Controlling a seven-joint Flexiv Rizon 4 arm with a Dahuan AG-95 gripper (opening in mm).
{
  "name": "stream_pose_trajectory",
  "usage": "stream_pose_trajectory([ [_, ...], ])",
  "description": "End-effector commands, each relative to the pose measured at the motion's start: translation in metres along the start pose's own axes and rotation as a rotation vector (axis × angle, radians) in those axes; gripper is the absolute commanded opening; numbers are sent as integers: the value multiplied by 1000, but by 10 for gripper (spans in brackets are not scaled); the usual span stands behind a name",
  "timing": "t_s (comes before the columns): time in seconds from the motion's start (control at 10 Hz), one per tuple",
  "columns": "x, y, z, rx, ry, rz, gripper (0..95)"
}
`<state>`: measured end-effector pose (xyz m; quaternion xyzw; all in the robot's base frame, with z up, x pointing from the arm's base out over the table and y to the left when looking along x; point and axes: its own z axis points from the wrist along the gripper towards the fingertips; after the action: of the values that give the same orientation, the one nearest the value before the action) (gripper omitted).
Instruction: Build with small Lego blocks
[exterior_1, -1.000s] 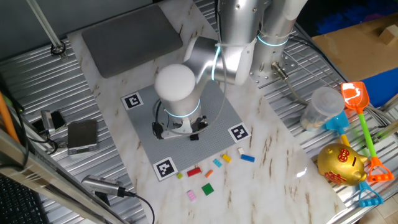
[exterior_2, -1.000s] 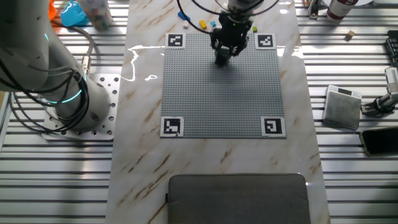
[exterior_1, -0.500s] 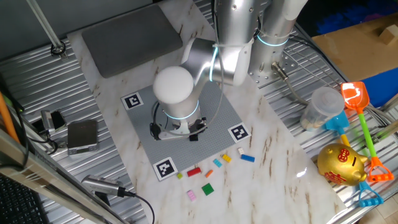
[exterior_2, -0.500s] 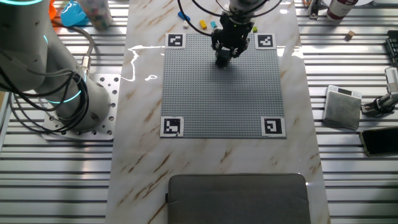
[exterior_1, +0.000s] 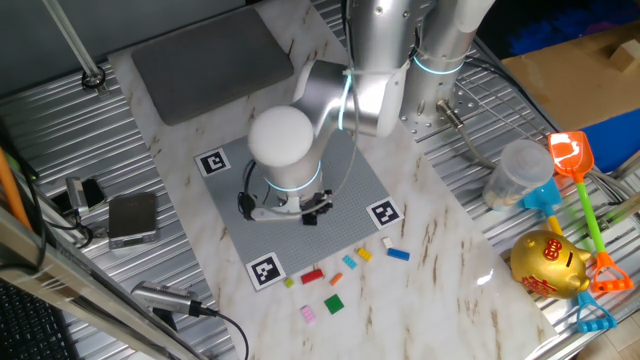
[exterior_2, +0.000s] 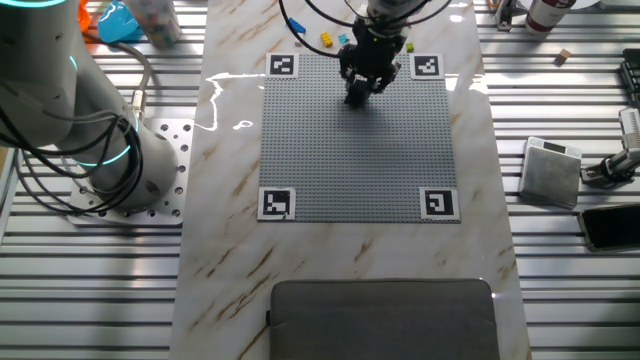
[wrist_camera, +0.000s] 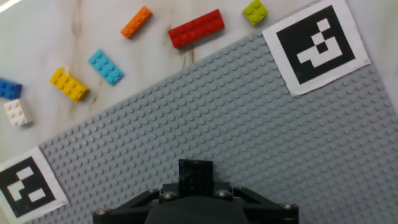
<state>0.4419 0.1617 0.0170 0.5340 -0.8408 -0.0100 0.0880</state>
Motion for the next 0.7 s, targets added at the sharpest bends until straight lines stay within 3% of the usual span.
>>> stream_pose_trajectory([
  [0.1, 12, -14, -4, -8, 0, -172, 0],
  [0.7, 30, -53, 5, 22, 1, -414, 0],
])
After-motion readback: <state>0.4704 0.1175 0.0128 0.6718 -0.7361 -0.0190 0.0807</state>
